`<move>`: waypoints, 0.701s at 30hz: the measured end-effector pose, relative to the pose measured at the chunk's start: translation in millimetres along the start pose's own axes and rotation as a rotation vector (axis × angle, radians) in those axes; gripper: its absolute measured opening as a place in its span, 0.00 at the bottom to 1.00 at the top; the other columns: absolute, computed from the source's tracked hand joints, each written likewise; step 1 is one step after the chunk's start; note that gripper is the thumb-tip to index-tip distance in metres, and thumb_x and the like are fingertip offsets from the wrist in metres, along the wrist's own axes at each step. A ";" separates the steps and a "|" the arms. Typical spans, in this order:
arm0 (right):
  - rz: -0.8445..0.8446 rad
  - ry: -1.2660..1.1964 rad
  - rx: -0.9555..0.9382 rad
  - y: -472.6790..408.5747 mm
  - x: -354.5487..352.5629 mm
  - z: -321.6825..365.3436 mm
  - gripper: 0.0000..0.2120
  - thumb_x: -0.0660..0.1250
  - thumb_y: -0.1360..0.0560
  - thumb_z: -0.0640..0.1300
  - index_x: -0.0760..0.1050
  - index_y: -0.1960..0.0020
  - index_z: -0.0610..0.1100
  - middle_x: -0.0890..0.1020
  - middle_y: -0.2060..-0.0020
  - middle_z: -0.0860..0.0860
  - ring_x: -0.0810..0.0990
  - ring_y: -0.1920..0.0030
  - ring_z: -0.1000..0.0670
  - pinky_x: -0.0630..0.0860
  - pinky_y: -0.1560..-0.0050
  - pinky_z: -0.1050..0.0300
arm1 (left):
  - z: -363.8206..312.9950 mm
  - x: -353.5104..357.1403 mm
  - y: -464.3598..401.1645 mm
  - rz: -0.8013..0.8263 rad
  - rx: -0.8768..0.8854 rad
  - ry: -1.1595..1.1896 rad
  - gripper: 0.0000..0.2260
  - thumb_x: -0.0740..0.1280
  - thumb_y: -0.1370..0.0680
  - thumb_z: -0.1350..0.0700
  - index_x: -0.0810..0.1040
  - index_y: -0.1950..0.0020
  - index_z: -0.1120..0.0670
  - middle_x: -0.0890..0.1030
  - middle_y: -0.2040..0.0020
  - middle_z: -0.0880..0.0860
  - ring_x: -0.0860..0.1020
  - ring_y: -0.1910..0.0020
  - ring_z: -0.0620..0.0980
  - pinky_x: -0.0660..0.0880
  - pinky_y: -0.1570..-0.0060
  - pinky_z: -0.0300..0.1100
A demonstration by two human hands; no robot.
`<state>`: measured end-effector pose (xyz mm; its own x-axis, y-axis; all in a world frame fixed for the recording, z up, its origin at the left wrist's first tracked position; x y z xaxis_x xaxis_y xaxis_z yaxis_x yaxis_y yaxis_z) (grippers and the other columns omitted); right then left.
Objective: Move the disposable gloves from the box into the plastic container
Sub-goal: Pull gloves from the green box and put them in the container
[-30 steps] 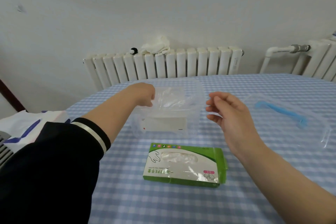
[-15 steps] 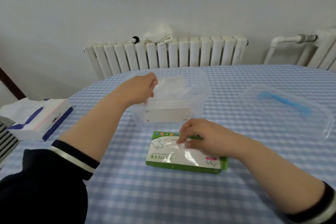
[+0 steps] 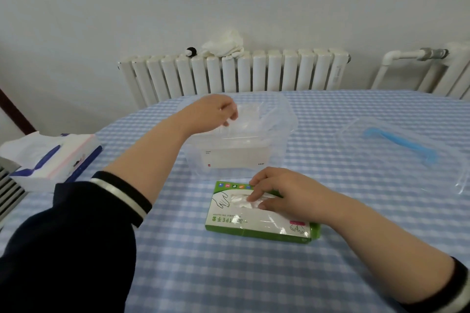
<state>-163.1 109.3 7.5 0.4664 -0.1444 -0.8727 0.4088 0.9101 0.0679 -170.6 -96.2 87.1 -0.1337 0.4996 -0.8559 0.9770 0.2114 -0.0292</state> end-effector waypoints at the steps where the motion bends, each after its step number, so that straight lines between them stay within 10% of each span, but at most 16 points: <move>1: -0.008 -0.001 -0.004 -0.5 0.6 -0.3 0.09 0.68 0.23 0.49 0.81 0.44 0.56 0.71 0.37 0.63 0.70 0.42 0.63 0.66 0.45 0.68 | -4.5 -6.0 3.3 -0.136 0.076 0.002 0.11 0.58 0.17 0.51 0.78 0.51 0.50 0.81 0.52 0.44 0.79 0.56 0.38 0.75 0.51 0.39; 8: -0.107 -0.049 -0.044 -4.7 8.9 -2.2 0.04 0.70 0.25 0.51 0.82 0.53 0.53 0.73 0.45 0.66 0.72 0.46 0.63 0.70 0.43 0.61 | -36.7 2.9 80.2 -0.790 0.572 0.025 0.04 0.62 0.20 0.56 0.76 0.51 0.51 0.76 0.66 0.45 0.71 0.70 0.45 0.67 0.69 0.37; 11: -0.179 -0.020 -0.079 -6.2 9.6 -1.3 0.05 0.70 0.25 0.50 0.82 0.54 0.50 0.74 0.49 0.65 0.71 0.49 0.64 0.71 0.46 0.61 | -30.0 44.7 100.4 -0.614 0.623 -0.042 0.04 0.60 0.19 0.49 0.71 0.49 0.48 0.72 0.61 0.40 0.70 0.67 0.41 0.69 0.68 0.37; 15: -0.252 0.068 -0.168 -3.1 10.0 0.9 0.10 0.64 0.23 0.52 0.80 0.52 0.48 0.77 0.51 0.61 0.74 0.52 0.60 0.75 0.54 0.55 | 0.1 90.3 107.8 -0.243 0.262 -0.073 0.30 0.55 0.29 0.26 0.67 0.36 0.45 0.71 0.45 0.37 0.74 0.51 0.39 0.73 0.54 0.39; 21: -0.313 0.031 -0.172 -1.3 7.9 0.5 0.15 0.57 0.25 0.58 0.77 0.56 0.51 0.79 0.56 0.59 0.77 0.54 0.58 0.76 0.57 0.55 | 11.9 115.2 122.0 -0.040 0.224 -0.089 0.40 0.61 0.35 0.24 0.65 0.28 0.43 0.70 0.34 0.38 0.66 0.35 0.39 0.62 0.35 0.38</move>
<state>-159.6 106.8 0.7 0.3143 -0.4170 -0.8528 0.3885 0.8762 -0.2852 -64.8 -22.8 -21.1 -0.1675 0.4167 -0.8935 0.9850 0.0331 -0.1692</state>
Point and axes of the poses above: each hand's wrist, its own y-axis away from the middle knuckle, its own x-axis out of the palm, z = x × y, the point moved 4 cm from there along -y, towards the middle knuckle
